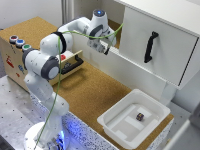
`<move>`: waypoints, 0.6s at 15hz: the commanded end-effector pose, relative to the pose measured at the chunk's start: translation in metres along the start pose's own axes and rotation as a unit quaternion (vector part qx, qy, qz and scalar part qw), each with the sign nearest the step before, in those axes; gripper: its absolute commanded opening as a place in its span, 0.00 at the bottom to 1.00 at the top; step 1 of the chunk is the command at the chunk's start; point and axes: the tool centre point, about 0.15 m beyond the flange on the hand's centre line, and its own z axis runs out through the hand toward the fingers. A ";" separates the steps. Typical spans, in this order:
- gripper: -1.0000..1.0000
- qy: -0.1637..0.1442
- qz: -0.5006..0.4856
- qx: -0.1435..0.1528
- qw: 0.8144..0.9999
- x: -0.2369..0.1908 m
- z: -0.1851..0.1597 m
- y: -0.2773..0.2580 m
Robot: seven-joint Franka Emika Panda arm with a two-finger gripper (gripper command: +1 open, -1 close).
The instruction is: Lift the purple block
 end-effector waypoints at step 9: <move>1.00 -0.049 0.178 -0.107 0.977 -0.089 0.032 0.261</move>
